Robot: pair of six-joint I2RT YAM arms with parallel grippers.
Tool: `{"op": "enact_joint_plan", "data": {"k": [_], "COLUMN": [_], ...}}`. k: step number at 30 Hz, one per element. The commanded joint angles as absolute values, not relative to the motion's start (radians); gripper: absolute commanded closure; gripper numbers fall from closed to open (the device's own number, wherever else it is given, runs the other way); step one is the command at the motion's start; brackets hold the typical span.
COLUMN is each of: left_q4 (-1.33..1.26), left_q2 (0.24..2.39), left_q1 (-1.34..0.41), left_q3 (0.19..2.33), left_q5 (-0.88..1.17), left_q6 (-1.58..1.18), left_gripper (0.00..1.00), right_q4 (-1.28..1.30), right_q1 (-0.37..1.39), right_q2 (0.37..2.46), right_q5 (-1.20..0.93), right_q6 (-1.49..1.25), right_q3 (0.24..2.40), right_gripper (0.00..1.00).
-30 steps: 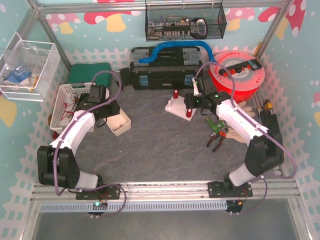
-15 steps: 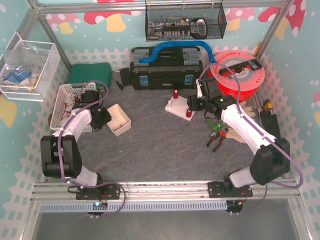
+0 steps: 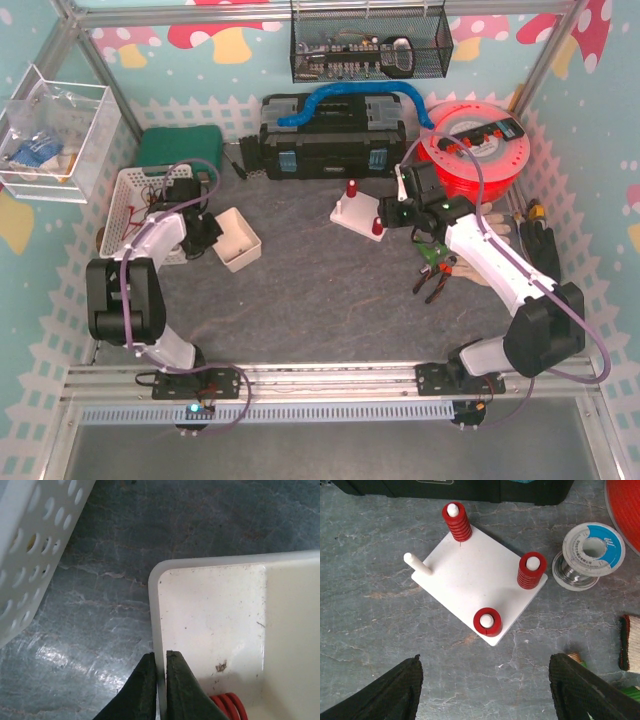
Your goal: Install the large spring
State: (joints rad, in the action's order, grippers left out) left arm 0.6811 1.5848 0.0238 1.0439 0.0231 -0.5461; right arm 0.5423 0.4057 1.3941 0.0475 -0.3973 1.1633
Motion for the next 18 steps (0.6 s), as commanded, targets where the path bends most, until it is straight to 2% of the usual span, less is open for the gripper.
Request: {"op": "enact_joint_plan", "data": {"k": [1,8,18], "left_q4": [0.664,0.656,0.659], "left_q2": [1.614,1.616,1.474], "left_q1": [0.027,0.030,0.031], "left_q3": [1.074,1.067,0.953], "left_q5": [0.001,0.042,0.049], "left_q6": [-0.540,-0.607,-1.053], "left_gripper": [0.90,1.00,1.00], "right_q4": [0.548,0.539,0.522], "right_q1": [0.402,0.402,0.397], "right_q2": [1.367,1.370,1.378], "right_q5": [0.076,0.083,0.086], "right_q6": [-0.404,-0.392,-0.380], "right_q3": [1.139,1.124,1.123], "right_gripper": [0.30,0.29,0.29]}}
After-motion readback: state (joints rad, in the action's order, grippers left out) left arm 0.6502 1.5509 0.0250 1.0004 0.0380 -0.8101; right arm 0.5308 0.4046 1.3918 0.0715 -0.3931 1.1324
